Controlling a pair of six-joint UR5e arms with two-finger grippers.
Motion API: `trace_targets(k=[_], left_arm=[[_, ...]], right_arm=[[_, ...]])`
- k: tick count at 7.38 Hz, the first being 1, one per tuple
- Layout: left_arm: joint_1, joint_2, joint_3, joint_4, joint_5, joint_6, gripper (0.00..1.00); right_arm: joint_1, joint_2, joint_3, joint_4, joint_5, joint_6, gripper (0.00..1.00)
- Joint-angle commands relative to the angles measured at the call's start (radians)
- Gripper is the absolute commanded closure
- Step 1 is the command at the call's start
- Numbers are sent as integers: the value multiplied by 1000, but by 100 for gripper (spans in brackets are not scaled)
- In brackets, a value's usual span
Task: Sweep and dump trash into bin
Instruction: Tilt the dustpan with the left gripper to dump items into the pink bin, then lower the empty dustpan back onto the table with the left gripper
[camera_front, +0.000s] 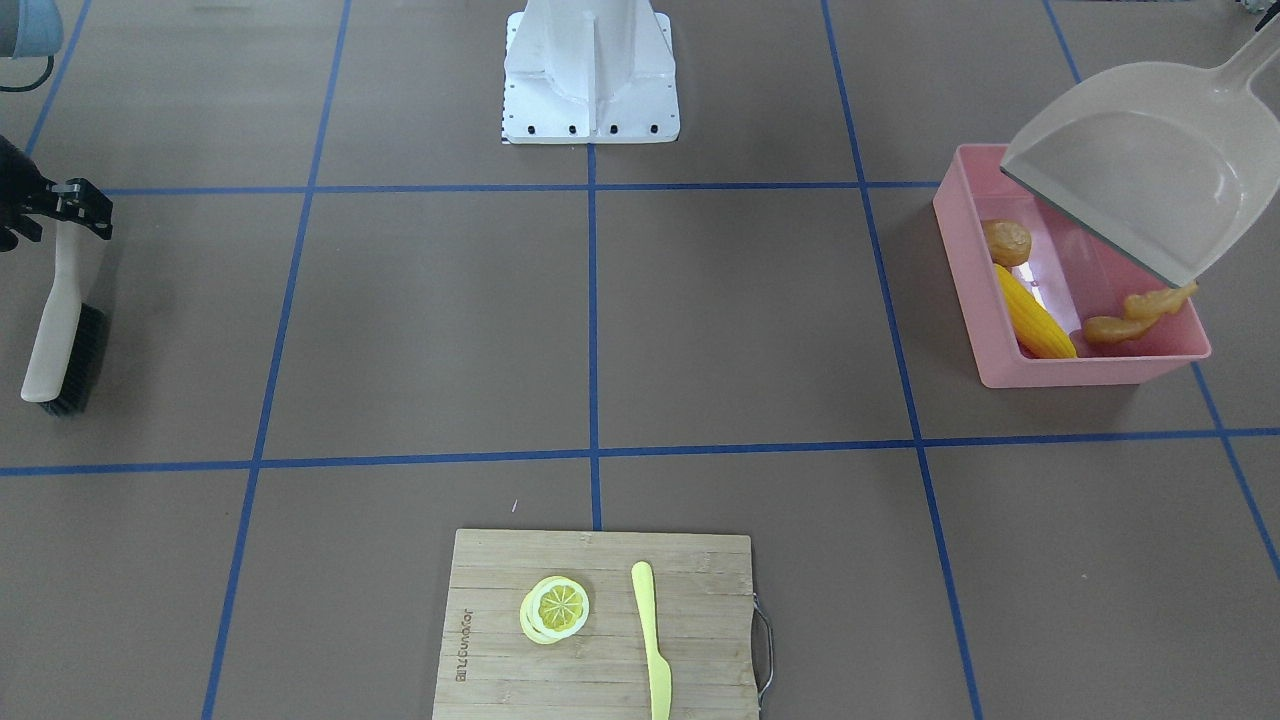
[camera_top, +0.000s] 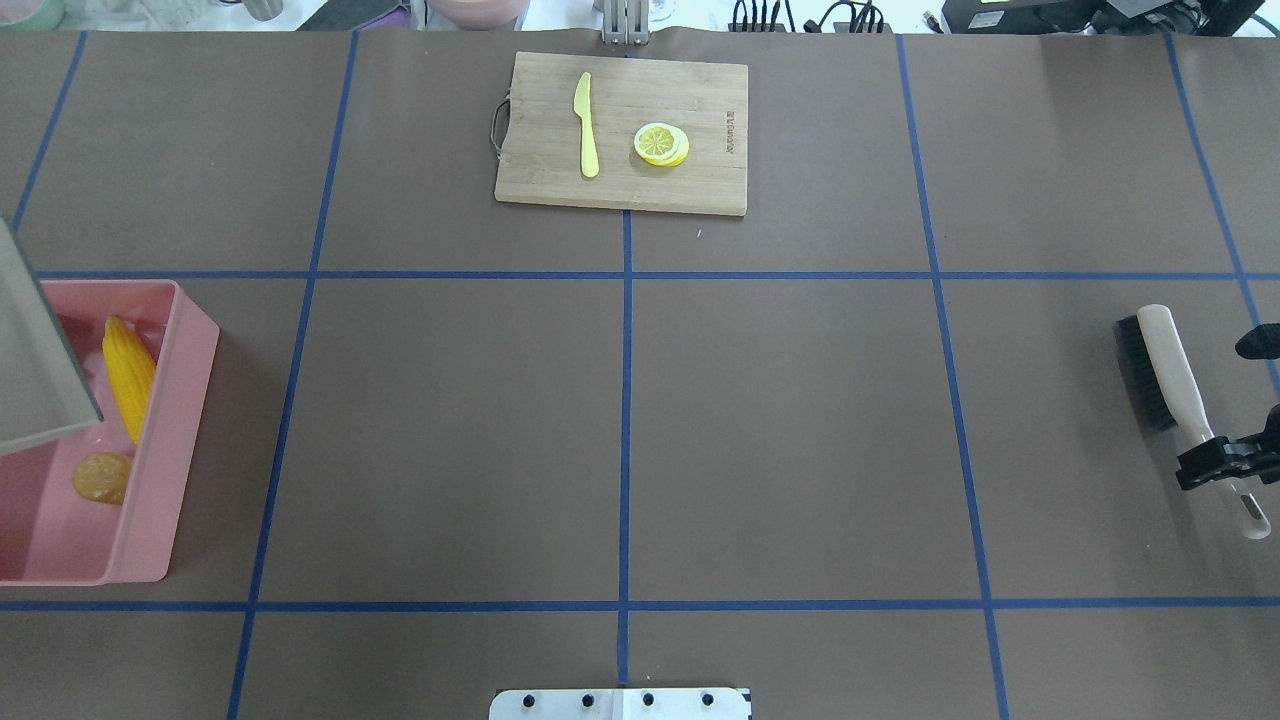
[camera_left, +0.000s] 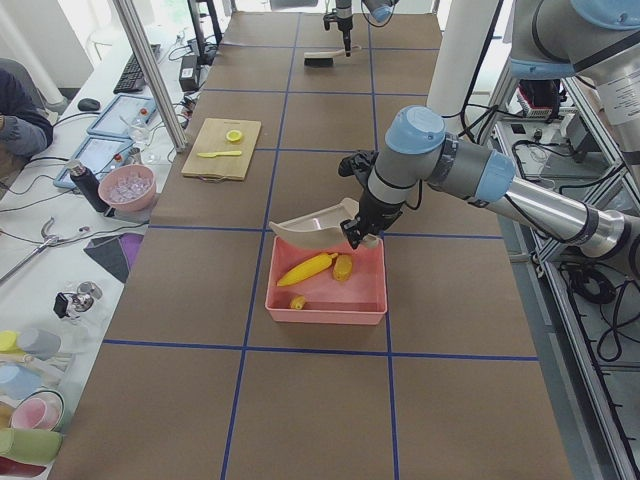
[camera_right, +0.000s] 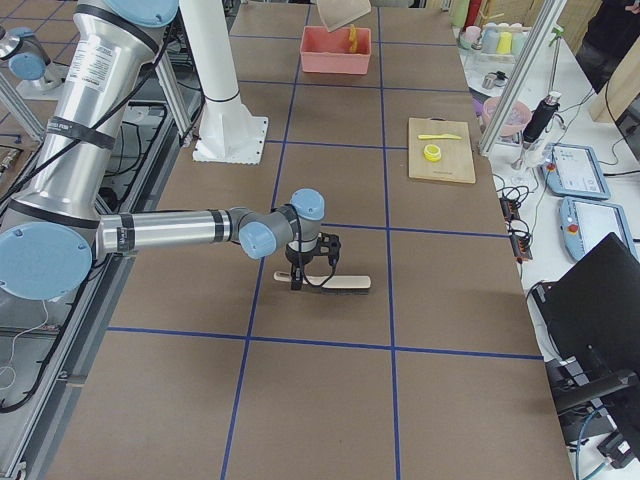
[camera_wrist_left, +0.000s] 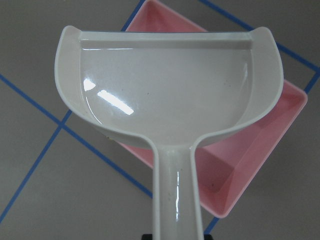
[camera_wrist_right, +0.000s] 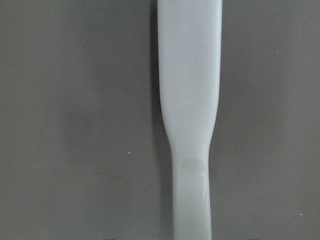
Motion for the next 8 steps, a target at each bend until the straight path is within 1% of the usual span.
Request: trace_targets(k=[1, 2, 4, 5, 6, 7, 8], left_arm=[[126, -18, 21, -193, -113, -5, 100], [201, -72, 74, -280, -116, -14, 100], [370, -299, 293, -394, -116, -37, 100], [454, -404, 374, -447, -115, -93, 100], [517, -522, 477, -504, -110, -124, 100], [573, -626, 578, -538, -101, -161, 100], [607, -697, 640, -545, -99, -190, 100]], right_arm=[[81, 26, 31, 11, 19, 2, 0], [169, 28, 34, 11, 22, -1, 0], [339, 39, 22, 11, 19, -15, 0], [399, 60, -7, 9, 16, -77, 0], [419, 109, -34, -27, 24, -139, 0], [444, 132, -50, -57, 28, -144, 0], [455, 131, -57, -60, 28, -158, 0]])
